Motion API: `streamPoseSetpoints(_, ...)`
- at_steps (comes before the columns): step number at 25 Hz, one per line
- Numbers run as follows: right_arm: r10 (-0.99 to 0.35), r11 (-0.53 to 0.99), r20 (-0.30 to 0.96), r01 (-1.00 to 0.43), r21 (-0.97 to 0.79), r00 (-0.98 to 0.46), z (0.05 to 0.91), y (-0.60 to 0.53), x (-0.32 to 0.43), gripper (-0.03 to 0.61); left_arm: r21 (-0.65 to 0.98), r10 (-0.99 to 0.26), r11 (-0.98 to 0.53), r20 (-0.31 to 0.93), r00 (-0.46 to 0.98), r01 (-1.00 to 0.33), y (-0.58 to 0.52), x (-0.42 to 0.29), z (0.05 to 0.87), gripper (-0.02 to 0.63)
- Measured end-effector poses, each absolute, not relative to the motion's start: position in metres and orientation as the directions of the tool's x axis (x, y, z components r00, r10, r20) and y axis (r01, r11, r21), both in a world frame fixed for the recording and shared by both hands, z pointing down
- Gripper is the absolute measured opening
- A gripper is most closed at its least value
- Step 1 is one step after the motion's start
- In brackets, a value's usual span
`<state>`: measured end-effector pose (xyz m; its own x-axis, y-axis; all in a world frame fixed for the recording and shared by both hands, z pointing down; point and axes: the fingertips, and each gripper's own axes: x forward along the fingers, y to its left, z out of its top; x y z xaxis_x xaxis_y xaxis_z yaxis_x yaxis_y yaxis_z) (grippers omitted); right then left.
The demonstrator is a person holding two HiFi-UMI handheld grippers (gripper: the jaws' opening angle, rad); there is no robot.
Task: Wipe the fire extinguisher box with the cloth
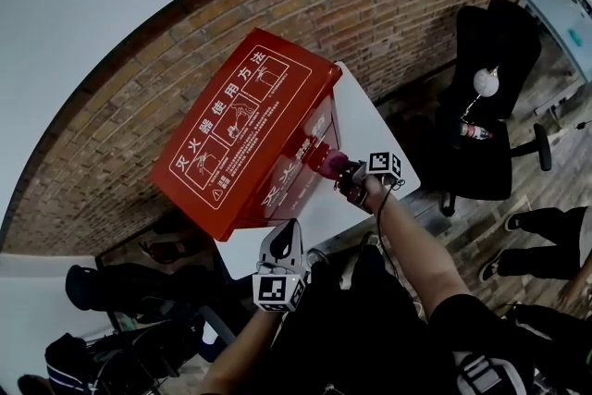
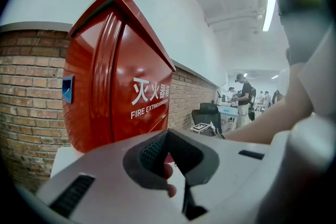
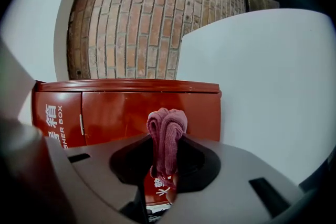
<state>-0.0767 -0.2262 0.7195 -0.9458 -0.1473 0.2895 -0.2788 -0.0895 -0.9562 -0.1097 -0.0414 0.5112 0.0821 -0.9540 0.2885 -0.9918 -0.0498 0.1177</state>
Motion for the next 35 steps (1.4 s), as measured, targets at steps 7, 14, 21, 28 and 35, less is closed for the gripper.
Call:
streamPoseSetpoints(7,-0.159,-0.084,0.232,-0.221,-0.972,-0.960,0.684,-0.226,-0.077,0.106,0.113,-0.957,-0.077,0.272,0.105,-0.991,-0.044,-0.105,0.508,0.028)
streamPoseSetpoints(14,-0.174,-0.064,0.187,-0.179,-0.982,-0.967,0.645,-0.225,-0.078,0.106,0.120,-0.955,-0.110,0.262,0.138,-0.987,-0.046,-0.099,0.507,0.028)
streamPoseSetpoints(21,-0.186,-0.048,0.154,-0.148,-0.988,-0.970,0.619,-0.223,-0.078,0.106,0.118,-0.955,-0.135,0.249,0.161,-0.984,-0.050,-0.098,0.502,0.028)
streamPoseSetpoints(28,-0.196,-0.034,0.102,-0.097,-0.995,-0.975,0.586,-0.221,-0.079,0.106,0.114,-0.956,-0.149,0.238,0.172,-0.982,-0.052,-0.100,0.498,0.028)
streamPoseSetpoints(35,-0.196,-0.012,0.102,-0.101,-0.995,-0.975,0.566,-0.219,-0.079,0.106,0.118,-0.952,-0.174,0.235,0.197,-0.978,-0.051,-0.098,0.498,0.028)
